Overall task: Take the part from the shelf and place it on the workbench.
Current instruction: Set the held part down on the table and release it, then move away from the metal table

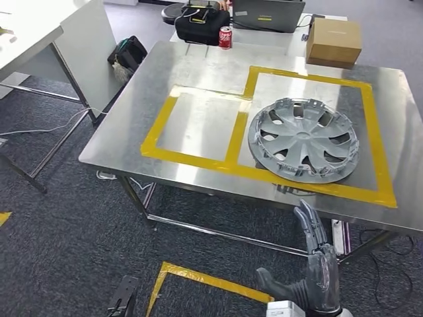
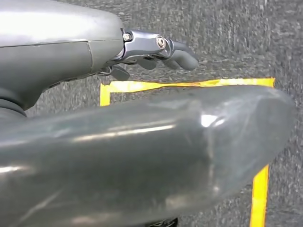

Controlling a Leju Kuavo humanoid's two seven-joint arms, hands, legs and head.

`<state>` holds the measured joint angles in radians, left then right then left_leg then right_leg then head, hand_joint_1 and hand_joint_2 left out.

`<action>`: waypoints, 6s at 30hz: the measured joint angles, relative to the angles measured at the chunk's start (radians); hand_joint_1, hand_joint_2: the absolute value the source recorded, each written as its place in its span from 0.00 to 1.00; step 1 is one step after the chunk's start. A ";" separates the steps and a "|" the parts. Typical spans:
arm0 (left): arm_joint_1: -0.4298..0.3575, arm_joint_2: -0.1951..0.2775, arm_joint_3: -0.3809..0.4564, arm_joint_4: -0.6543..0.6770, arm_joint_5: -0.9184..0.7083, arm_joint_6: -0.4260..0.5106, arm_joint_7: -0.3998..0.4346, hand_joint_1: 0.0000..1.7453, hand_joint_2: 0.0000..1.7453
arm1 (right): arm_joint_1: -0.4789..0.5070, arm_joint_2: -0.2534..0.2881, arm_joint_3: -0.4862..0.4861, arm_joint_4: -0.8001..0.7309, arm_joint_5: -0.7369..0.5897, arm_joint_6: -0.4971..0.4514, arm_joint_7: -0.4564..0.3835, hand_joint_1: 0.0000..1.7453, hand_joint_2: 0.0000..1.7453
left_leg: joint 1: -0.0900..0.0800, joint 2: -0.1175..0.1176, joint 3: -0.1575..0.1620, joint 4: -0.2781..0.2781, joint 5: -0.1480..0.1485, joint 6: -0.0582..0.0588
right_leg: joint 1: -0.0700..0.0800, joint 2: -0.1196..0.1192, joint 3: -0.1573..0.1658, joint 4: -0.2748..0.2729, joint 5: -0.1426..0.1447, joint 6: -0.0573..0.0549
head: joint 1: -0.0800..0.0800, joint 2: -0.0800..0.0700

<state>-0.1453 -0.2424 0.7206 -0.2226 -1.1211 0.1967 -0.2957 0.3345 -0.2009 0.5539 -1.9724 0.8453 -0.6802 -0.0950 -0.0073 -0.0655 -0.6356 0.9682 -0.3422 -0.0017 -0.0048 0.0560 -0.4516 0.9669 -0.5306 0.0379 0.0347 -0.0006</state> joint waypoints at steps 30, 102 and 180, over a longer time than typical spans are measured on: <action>-0.028 -0.091 0.142 -0.001 0.284 0.232 -0.112 0.00 0.00 | -0.239 0.379 -1.110 1.047 -0.271 0.262 -0.524 0.00 0.00 | -0.006 -0.041 -0.033 0.002 0.031 0.008 | 0.021 0.036 0.005 0.007 -0.008 -0.021 | -0.019 0.000; 0.065 0.050 0.387 0.005 0.824 0.186 -0.294 0.00 0.00 | -0.419 0.404 -1.354 1.666 -0.159 0.411 -0.535 0.00 0.00 | 0.020 0.078 -0.024 0.188 -0.129 -0.040 | -0.005 -0.122 -0.057 0.006 0.059 -0.016 | -0.049 0.000; 0.376 -0.046 0.226 -0.486 0.287 -0.830 0.443 0.00 0.00 | -0.450 0.379 -1.354 1.688 -0.100 0.384 -0.539 0.00 0.00 | 0.003 -0.043 0.012 0.062 -0.080 0.027 | 0.000 0.004 -0.127 0.141 -0.012 0.007 | -0.031 0.000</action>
<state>0.2306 -0.2885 0.9461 -0.7090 -0.8338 -0.6338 0.1470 -0.1155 0.1781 -0.7997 -0.2842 0.7456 -0.2965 -0.6343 -0.0043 -0.1080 -0.6239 1.0297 -0.4221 0.0254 -0.0053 0.0601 -0.5782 1.1076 -0.5426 0.0451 0.0035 -0.0008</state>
